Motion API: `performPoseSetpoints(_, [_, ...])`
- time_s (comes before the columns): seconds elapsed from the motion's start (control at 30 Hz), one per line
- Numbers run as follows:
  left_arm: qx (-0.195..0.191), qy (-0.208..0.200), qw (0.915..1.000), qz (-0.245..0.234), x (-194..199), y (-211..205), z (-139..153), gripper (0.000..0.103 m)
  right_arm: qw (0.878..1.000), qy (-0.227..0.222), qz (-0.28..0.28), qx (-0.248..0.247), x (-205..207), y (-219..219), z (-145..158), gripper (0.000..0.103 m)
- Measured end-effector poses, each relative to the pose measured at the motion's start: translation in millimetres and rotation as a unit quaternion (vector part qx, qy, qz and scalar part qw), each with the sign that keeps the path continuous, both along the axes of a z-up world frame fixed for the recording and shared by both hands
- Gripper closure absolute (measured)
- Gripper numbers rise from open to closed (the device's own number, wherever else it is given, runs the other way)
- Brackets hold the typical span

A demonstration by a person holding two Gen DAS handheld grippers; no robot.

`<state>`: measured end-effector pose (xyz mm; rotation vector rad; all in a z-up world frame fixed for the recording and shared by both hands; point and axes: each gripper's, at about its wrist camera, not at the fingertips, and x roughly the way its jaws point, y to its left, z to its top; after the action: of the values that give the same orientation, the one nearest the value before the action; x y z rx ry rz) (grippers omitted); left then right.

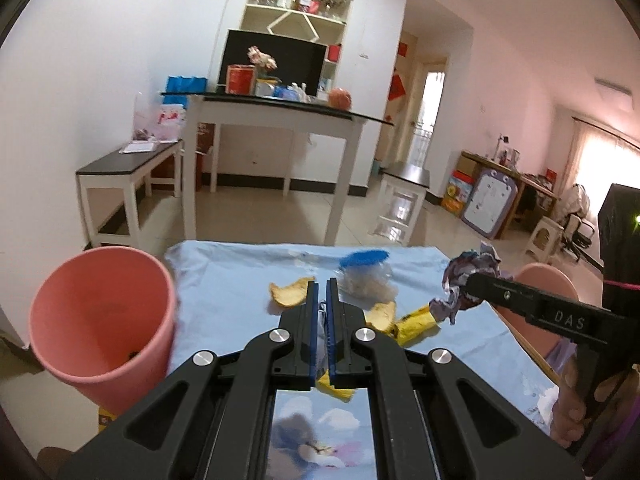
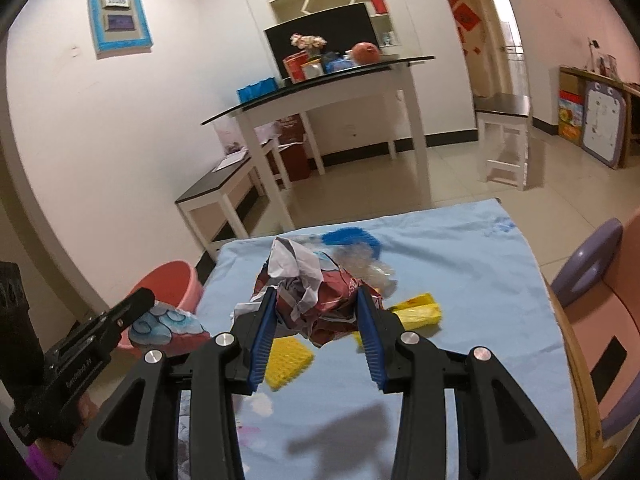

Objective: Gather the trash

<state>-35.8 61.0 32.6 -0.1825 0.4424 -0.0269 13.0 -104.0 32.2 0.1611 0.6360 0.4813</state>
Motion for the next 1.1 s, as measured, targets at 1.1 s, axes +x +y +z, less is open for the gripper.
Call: performPoseSetpoints(1.1, [-0.017, -0.006, 0.9780, 0.208, -62.3, 148.9, -15.1, 0.100, 0.981, 0.020, 0.193, 0.011, 26.7, 182.8, -2.5, 0.064])
